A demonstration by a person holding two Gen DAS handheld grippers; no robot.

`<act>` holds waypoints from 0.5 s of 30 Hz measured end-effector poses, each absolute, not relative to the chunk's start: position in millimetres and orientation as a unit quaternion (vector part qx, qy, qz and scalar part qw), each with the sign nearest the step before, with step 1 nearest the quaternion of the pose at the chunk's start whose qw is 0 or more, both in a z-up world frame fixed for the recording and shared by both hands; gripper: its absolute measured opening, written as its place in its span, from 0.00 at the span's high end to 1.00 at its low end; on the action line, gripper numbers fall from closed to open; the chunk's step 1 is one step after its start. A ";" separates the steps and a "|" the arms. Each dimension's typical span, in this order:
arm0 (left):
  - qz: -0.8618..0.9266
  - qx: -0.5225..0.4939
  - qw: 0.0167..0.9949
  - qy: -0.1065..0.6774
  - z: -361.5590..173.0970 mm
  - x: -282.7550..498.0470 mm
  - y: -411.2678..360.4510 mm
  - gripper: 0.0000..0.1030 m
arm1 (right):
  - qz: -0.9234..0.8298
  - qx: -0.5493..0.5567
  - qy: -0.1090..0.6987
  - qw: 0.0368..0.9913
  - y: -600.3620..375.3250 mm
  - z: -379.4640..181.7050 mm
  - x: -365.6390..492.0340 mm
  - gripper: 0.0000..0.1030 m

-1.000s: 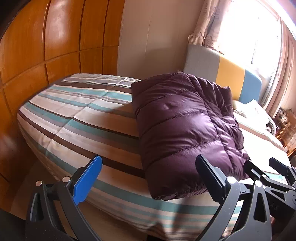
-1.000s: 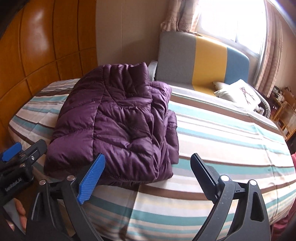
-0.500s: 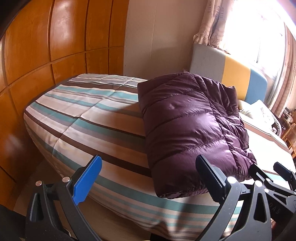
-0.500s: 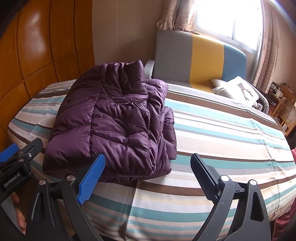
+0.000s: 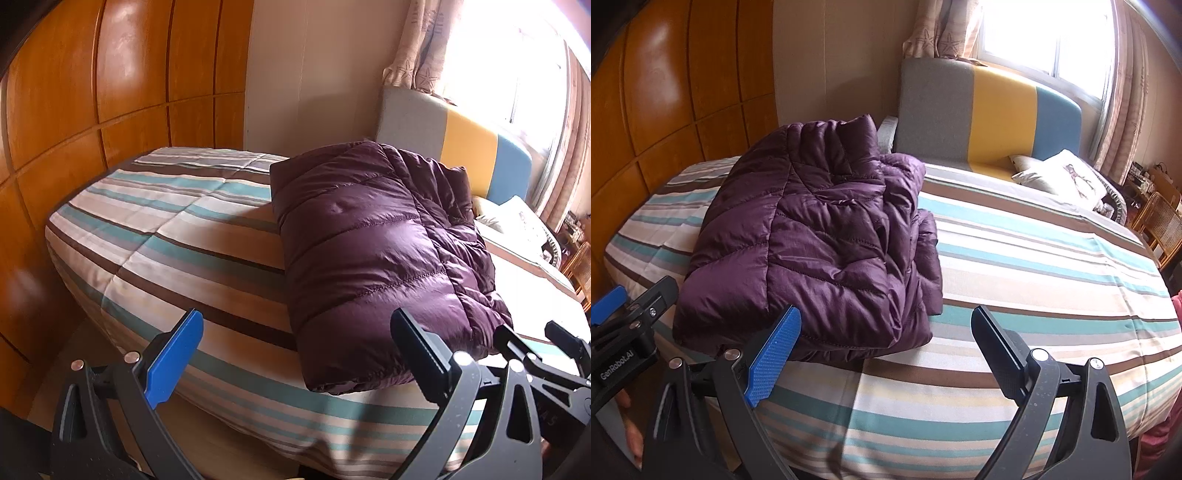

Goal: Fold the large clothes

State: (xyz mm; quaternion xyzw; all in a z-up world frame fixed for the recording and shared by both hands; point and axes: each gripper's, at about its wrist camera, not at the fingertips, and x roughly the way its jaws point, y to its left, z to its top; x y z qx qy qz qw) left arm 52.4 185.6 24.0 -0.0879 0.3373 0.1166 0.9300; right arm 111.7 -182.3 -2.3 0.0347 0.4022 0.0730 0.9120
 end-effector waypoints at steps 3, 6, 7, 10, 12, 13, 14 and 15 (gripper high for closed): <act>0.128 -0.081 0.929 0.338 23.7 53.6 187.2 0.02 | 0.073 0.033 0.402 0.912 -180.8 -1.9 112.5 0.10; 0.134 -0.073 0.931 0.333 25.9 52.9 186.6 0.02 | 0.073 0.034 0.398 0.914 -180.4 -0.2 111.8 0.10; 0.135 -0.070 0.931 0.331 26.8 52.5 186.0 0.02 | 0.073 0.033 0.397 0.914 -180.1 0.2 111.3 0.10; 0.137 -0.061 0.933 0.326 29.8 51.3 183.7 0.02 | 0.074 0.033 0.395 0.915 -180.2 1.4 109.2 0.10; 0.135 -0.061 0.934 0.325 31.7 50.6 182.3 0.02 | 0.074 0.032 0.394 0.916 -180.7 2.6 108.0 0.10; 0.136 -0.061 0.934 0.325 32.3 50.1 182.0 0.02 | 0.074 0.032 0.393 0.916 -181.2 3.1 107.5 0.10; 0.136 -0.062 0.934 0.324 32.6 49.4 181.5 0.02 | 0.075 0.033 0.394 0.916 -181.5 3.8 107.1 0.10; 0.135 -0.062 0.934 0.325 32.7 49.2 181.0 0.02 | 0.075 0.033 0.393 0.916 -181.7 4.6 106.9 0.10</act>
